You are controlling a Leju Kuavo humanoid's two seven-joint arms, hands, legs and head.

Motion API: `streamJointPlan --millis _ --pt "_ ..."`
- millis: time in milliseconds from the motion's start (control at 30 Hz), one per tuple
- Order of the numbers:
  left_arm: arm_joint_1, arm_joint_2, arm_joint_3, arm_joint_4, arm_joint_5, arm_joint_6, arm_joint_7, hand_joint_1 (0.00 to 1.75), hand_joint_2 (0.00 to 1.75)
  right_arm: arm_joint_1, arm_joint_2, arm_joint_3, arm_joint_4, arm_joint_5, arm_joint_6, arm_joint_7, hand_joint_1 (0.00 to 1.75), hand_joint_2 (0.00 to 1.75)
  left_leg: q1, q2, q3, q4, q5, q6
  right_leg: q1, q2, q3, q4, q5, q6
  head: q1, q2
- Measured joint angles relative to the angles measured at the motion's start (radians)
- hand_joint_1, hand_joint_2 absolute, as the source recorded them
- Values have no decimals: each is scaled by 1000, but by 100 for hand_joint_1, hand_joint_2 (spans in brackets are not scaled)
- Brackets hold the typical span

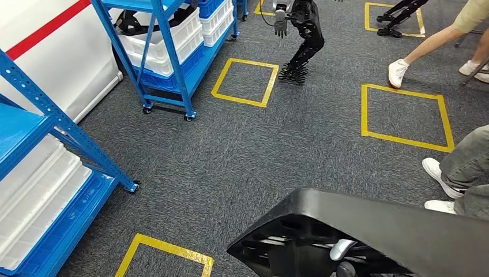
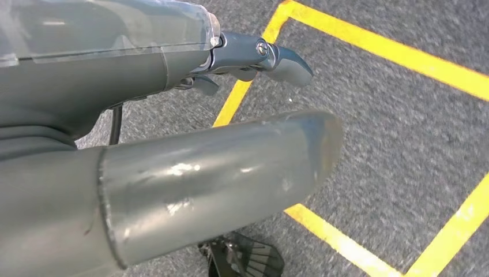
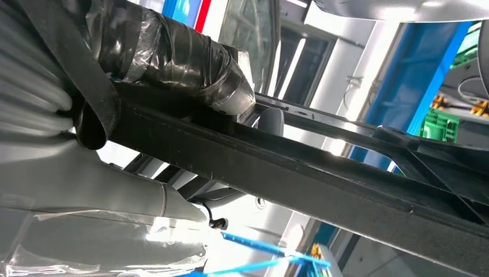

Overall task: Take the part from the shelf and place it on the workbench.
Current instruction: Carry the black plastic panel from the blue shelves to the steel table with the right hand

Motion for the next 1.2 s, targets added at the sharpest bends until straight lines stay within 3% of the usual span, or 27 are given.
streamJointPlan --millis 33,67,133,200,267,333,400,433,467,500,533,600,667,700,767,800,867,933,967,1000,1033,1100,1167,1200 --pt "0 1 0 0 0 -1 -3 0 0 -1 0 0 0 0 -1 0 175 175 0 -3 9 -22 25 3 2 13 1 0 1 0 0 0" --pt "-1 3 0 0 1 -3 -7 0 0 -2 1 0 0 2 -3 -1 175 175 0 -12 35 -82 64 8 3 25 3 1 1 0 0 0" --pt "-3 9 0 0 4 -9 -13 0 0 -8 2 0 0 14 -13 -1 175 175 0 -56 97 -223 127 17 4 49 4 3 2 4 0 0" --pt "-3 17 0 0 5 -12 -14 0 0 -15 4 0 -1 24 -28 -2 175 175 -3 -82 122 -287 142 24 2 72 -3 5 7 15 0 0" --pt "-5 23 0 0 1 -13 -13 0 0 -21 8 0 -3 25 -41 -1 175 175 -5 -64 125 -296 147 32 -1 92 -10 4 13 30 0 0" --pt "-10 25 0 0 -1 -13 -12 0 0 -29 11 2 -6 24 -47 1 175 175 -4 -38 128 -308 159 45 0 65 -27 31 -5 38 0 0" --pt "-9 25 0 0 -2 -11 -9 0 0 -40 12 7 -6 25 -48 5 175 175 -7 -10 127 -314 165 54 2 4 -77 134 -70 41 1 0" --pt "-6 25 0 0 -2 -10 -5 0 0 -45 12 10 -6 25 -48 8 175 175 -9 4 126 -313 165 57 0 -15 -108 202 -104 44 1 0" --pt "-4 25 0 0 -1 -8 -1 0 0 -49 13 14 -5 26 -49 12 175 175 -11 18 125 -313 164 57 -2 -24 -133 258 -125 47 1 0" --pt "-3 25 0 0 -1 -6 3 0 0 -53 13 18 -4 26 -52 15 175 175 -12 31 124 -313 163 56 -5 -28 -143 283 -128 50 1 0" --pt "-4 24 0 0 1 -4 6 0 0 -59 13 23 -2 27 -56 19 175 175 -11 43 125 -312 162 55 -7 -33 -132 269 -111 52 1 0" --pt "-5 23 0 0 5 -3 5 0 0 -71 13 32 0 28 -67 24 175 175 -11 64 129 -310 157 49 -10 -58 -59 142 -51 53 1 0" --pt "-5 21 1 0 8 -3 2 0 0 -81 12 38 1 31 -74 27 175 175 -14 80 134 -306 149 38 -6 -90 4 28 -19 45 0 0" --pt "-5 21 2 0 9 -2 2 0 0 -85 12 40 1 32 -75 27 175 175 -16 87 137 -304 145 32 -2 -97 15 6 -19 39 0 0" --pt "-7 20 2 0 10 -2 2 0 0 -89 12 43 1 33 -76 28 175 175 -16 101 140 -304 142 21 2 -80 12 2 -19 28 0 0" --pt "-8 19 2 0 10 -2 2 0 0 -89 12 44 1 33 -77 29 175 175 -14 95 140 -300 136 16 1 -71 12 -1 -17 23 0 0" --pt "-8 18 2 0 10 -2 1 0 0 -94 11 47 0 33 -79 29 175 175 -8 52 115 -241 93 8 -3 -53 11 -7 -10 10 0 0" --pt "-4 17 2 0 10 -2 1 0 0 -99 11 52 1 33 -80 30 175 175 -6 9 51 -103 20 4 -2 -34 9 -7 -8 3 0 0" --pt "-2 17 3 0 10 -2 1 0 0 -99 11 54 1 33 -80 30 175 175 -5 2 17 -35 -5 3 0 -22 9 -7 -8 2 0 0" --pt "0 16 3 0 10 -2 1 0 0 -99 11 56 2 33 -80 30 175 175 -5 0 -4 4 -9 4 1 -10 9 -7 -8 2 0 0" --pt "2 16 3 0 10 -2 1 0 0 -99 11 58 2 34 -80 30 175 175 -5 -1 -8 4 9 5 2 2 11 -6 -8 2 0 0" --pt "2 15 3 0 10 -2 1 0 0 -100 11 61 3 34 -80 30 175 175 -4 -16 37 -111 89 9 2 27 16 -6 -9 3 0 0" --pt "2 15 4 0 10 -2 1 0 0 -102 11 62 3 32 -82 27 175 175 -3 -63 91 -243 145 14 3 50 16 -4 -9 10 0 0" --pt "3 15 4 0 9 -1 0 0 0 -103 11 62 3 29 -84 23 175 175 -3 -80 103 -276 153 16 3 60 13 -3 -8 15 0 0"
